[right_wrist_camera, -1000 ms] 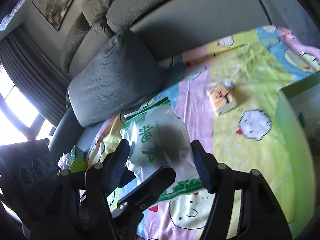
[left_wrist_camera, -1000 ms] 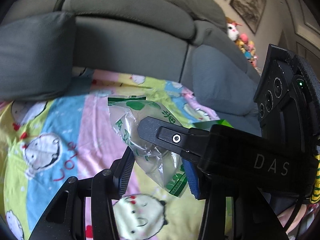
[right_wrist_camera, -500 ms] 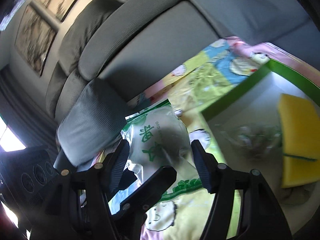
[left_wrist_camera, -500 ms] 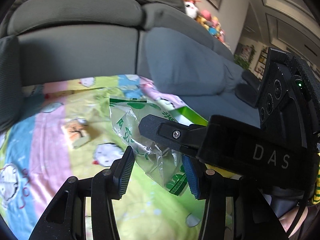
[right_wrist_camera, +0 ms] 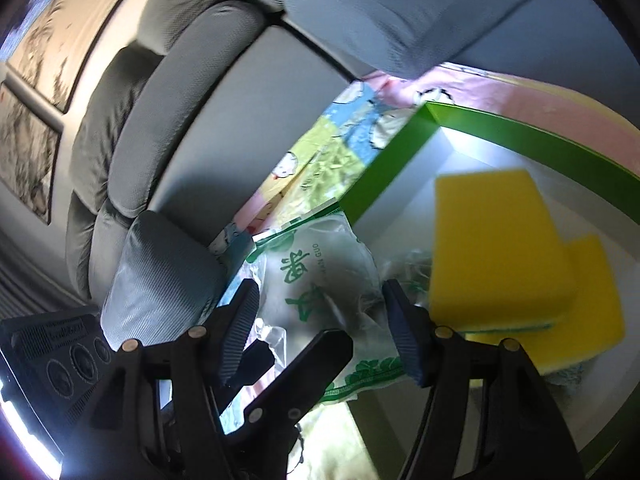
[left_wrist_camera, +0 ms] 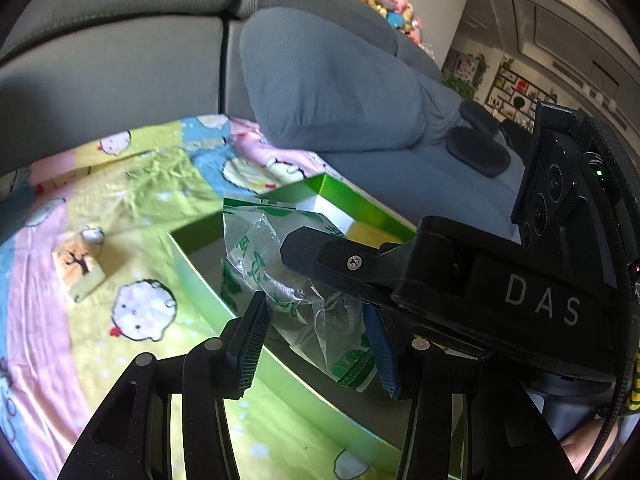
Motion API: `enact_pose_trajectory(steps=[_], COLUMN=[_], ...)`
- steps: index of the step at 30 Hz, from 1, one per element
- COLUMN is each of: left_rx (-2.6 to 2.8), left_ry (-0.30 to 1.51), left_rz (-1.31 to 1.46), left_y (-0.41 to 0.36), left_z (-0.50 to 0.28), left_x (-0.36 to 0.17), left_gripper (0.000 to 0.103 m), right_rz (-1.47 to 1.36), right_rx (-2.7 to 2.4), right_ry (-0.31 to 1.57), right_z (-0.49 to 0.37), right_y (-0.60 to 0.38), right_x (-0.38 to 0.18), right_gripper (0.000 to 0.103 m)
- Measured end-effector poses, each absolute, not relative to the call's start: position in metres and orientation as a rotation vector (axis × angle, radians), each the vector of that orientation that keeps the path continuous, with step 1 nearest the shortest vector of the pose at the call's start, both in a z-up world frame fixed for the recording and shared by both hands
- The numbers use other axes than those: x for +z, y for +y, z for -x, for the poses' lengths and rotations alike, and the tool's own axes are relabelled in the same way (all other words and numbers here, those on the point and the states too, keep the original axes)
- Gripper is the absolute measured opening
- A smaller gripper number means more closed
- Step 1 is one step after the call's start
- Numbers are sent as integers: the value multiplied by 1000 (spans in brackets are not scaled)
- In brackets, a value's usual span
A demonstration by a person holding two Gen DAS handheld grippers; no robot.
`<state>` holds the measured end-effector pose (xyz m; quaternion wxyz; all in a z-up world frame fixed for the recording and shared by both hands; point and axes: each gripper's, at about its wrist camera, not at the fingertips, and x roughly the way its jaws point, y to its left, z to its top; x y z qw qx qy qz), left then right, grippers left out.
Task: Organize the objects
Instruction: 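Lower the plastic bag into the box beside the sponges and open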
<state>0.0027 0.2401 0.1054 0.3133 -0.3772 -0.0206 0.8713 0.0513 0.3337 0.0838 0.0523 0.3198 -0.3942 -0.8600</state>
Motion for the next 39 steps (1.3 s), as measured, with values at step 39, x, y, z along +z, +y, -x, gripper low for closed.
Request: enact_pose_trajectory(steps=[39], left_rx=[2232], left_ry=[-32], left_rz=[1114], left_y=[269], left_z=[4], left_x=[90], left_gripper=[54], right_rz=[-1052], right_rx=[-2769], right_ry=[-1293], right_z=[-60], right_y=[360], right_x=[72], right_gripper=[65])
